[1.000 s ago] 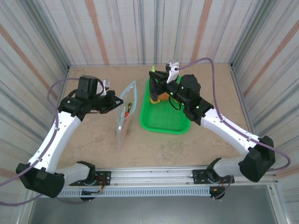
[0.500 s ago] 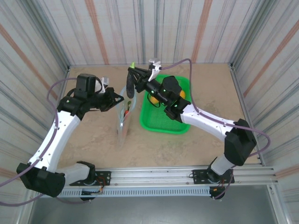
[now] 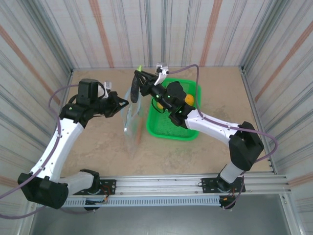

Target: Place the food in the zip-top bag and seal the zipper

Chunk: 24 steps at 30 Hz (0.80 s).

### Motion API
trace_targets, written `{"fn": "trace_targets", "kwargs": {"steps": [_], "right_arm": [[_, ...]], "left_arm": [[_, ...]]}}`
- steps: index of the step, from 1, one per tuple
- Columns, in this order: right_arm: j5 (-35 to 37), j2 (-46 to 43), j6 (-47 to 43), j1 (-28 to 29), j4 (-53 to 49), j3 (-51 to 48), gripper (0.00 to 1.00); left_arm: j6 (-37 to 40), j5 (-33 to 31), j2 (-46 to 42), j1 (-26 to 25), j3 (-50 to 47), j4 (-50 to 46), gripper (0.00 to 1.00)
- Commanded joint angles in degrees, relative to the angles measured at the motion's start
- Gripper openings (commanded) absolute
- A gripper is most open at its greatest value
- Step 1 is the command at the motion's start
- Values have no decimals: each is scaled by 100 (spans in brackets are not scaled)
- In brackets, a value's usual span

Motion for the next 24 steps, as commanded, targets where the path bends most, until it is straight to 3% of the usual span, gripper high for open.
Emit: {"fn": "trace_targets", "kwargs": {"steps": [1, 7, 12, 18, 21, 24], "right_arm": [[126, 105, 168, 164, 177, -158, 14], [-37, 17, 226, 275, 8, -471, 15], [-464, -173, 291, 354, -538, -715, 23], [-750, -519, 26, 324, -1124, -825, 56], [-975, -617, -206, 252, -2076, -438, 57], [-1338, -526, -407, 172, -3822, 323, 53]], "left_arm": [[-112, 65, -85, 70, -51, 239, 0], [-141, -7, -84, 184, 14, 305, 0], [-73, -83, -54, 206, 72, 248, 0], [124, -169, -44, 218, 153, 105, 0], [264, -258, -62, 215, 171, -22, 0], [404, -362, -90, 190, 146, -170, 0]]}}
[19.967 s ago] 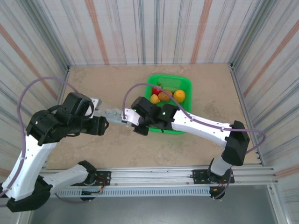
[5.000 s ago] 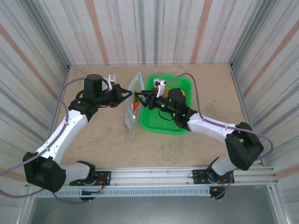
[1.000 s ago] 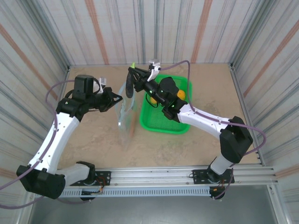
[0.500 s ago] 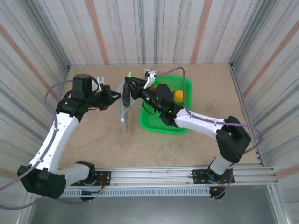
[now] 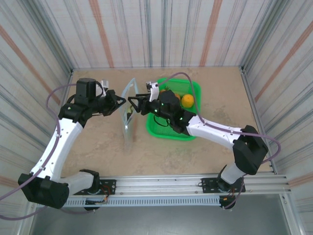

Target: Place the food in the zip-top bag and seal the zipper

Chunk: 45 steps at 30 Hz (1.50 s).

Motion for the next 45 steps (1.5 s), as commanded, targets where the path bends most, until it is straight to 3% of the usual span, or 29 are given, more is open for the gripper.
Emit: {"fn": "trace_targets", "kwargs": {"steps": [1, 6, 11, 13, 15, 18, 23, 33, 40, 45], "right_arm": [[-419, -93, -459, -69, -2214, 964, 51], [-532, 206, -977, -108, -5004, 2434, 49], [954, 14, -1220, 68, -5915, 2580, 45], [963, 190, -884, -114, -6571, 2928, 45], [528, 489, -659, -283, -7121, 3327, 48], [-125, 681, -490, -372, -7155, 3345, 54], [-1021, 934, -145, -464, -6921, 3349, 56], [-1346, 1247, 155, -556, -6938, 3642, 56], [-1635, 1779, 363, -664, -7175, 4106, 35], [-1657, 1813, 125, -690, -7329, 4343, 17]], "left_arm": [[329, -188, -102, -5, 127, -239, 0], [376, -440, -83, -314, 60, -271, 0], [339, -554, 57, -587, 102, -198, 0], [361, -637, 93, -654, 159, -200, 0], [361, -684, 121, -698, 227, -204, 0], [404, -672, 197, -739, 355, -273, 0], [501, -661, 280, -766, 450, -436, 0], [725, -616, 382, -775, 649, -941, 0], [1034, -567, 702, -771, 1091, -1551, 0], [1390, -399, 1120, -775, 1683, -2255, 13]]}}
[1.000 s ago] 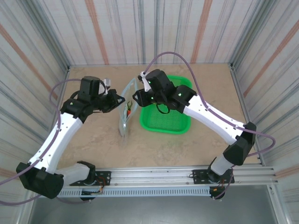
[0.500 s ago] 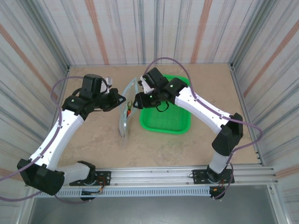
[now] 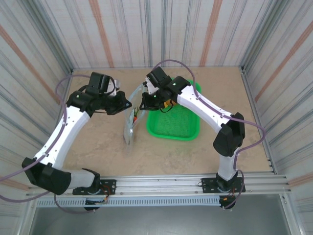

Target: Place the food in the zip-top bag and seal the zipper

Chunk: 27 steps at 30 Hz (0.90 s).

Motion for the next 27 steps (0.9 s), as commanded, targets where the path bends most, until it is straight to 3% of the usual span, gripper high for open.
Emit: {"fn": "trace_targets", "kwargs": {"steps": [1, 7, 13, 16, 22, 27], "right_arm": [[-153, -11, -173, -8, -292, 273, 15], [-329, 135, -784, 53, -726, 669, 13], [-153, 168, -986, 79, -927, 768, 13], [-126, 185, -1013, 111, -966, 768, 14], [233, 211, -841, 289, -1315, 790, 45], [642, 607, -905, 539, -2091, 1235, 49]], "left_arm": [[459, 201, 232, -39, 494, -770, 15], [642, 606, 510, -47, 808, -1260, 17], [672, 720, 626, -133, 1041, -1574, 10], [729, 616, 669, -234, 1183, -1719, 0], [583, -271, 603, -390, 1321, -1709, 0], [492, -544, 585, -398, 1363, -1521, 0]]}}
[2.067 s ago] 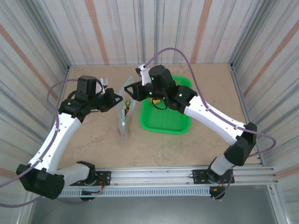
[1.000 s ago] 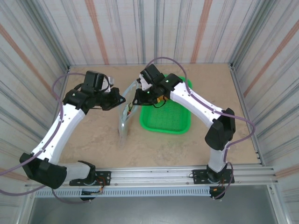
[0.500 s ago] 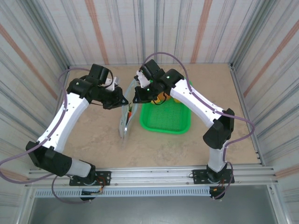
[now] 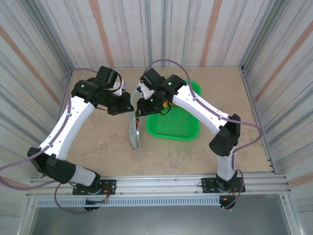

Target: Place the food in the zip-top bag and seal the zipper

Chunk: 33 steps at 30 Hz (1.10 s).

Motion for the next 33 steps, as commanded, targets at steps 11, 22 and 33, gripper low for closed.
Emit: {"fn": "trace_targets", "kwargs": {"steps": [11, 22, 33], "right_arm": [[1637, -93, -282, -244, -1331, 126, 39], [816, -1124, 721, -781, 519, -1786, 24], [-107, -945, 880, -779, 1732, -2366, 21]], "left_arm": [[696, -2208, -97, -280, 561, -873, 0], [1081, -3288, 169, -712, 1515, -1626, 0], [832, -3574, 673, -1053, 1577, -1680, 0]]}}
